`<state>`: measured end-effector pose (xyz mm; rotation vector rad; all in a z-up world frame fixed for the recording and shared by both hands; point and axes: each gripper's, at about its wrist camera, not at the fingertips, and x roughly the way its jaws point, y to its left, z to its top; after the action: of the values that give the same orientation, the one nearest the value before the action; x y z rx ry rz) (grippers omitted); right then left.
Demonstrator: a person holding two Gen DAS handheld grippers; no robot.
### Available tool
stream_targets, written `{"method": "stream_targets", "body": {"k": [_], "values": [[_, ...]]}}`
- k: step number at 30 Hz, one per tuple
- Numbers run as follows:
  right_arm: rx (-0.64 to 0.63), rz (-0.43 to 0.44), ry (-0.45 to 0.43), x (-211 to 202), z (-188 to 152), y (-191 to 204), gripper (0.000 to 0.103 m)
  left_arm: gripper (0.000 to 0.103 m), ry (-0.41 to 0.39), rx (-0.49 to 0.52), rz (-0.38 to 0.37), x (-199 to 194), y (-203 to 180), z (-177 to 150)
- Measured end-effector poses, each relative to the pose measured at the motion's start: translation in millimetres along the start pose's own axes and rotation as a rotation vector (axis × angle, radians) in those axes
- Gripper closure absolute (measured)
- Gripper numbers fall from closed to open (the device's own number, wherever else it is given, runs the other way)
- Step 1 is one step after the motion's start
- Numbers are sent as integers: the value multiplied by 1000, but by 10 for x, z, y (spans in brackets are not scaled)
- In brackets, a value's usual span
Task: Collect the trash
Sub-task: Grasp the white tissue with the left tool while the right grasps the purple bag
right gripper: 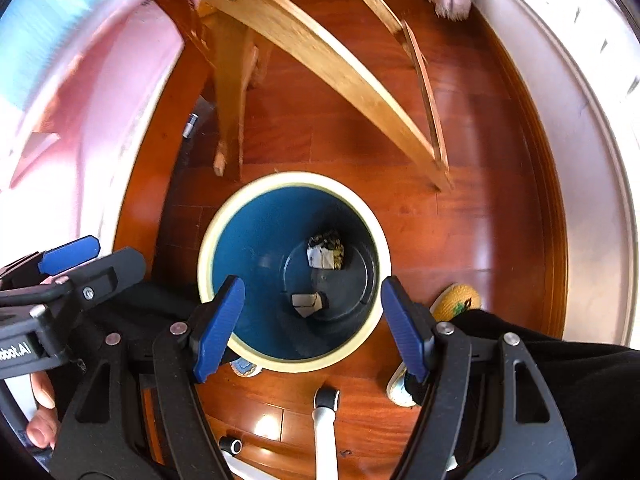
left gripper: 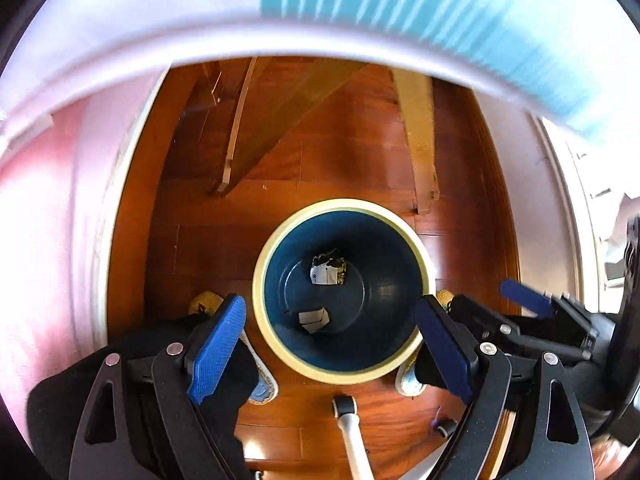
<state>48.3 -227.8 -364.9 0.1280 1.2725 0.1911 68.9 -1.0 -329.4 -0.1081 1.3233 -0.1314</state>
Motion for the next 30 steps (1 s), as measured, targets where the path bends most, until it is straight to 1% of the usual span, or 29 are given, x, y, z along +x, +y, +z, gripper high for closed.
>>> {"method": "stream_targets", "body": {"k": [3,6,10,14,18,22,25,27,28,30], "values": [[-51,32,-52,-308,17,91,35,15,-25,45,-6,-324,-36,-102],[-89,65,-112,-665,31,173,35,15,-74,111,-4,-739,-89,-186],[-136,91,-204,-1198,55,261,35,15,-169,199,28,-1360,-156,-184],[-175,81,-319,-1768,106,348,35,15,-278,220,65,-1962,-213,-48],[-191,78,-422,-2317,221,395,35,15,-369,227,60,-2488,-260,167],[-209,63,-505,-2823,418,438,35,15,-415,221,43,-2920,-243,435],[-199,11,-531,-3122,693,448,35,15,-441,222,34,-3196,-265,685],[-195,8,-533,-3309,940,438,35,15,-464,231,40,-3328,-269,848],[-191,2,-538,-3353,1066,421,35,15,-469,233,47,-3371,-268,976],[-175,-24,-549,-3448,1358,404,35,15,-471,228,34,-3471,-236,1201]]}}
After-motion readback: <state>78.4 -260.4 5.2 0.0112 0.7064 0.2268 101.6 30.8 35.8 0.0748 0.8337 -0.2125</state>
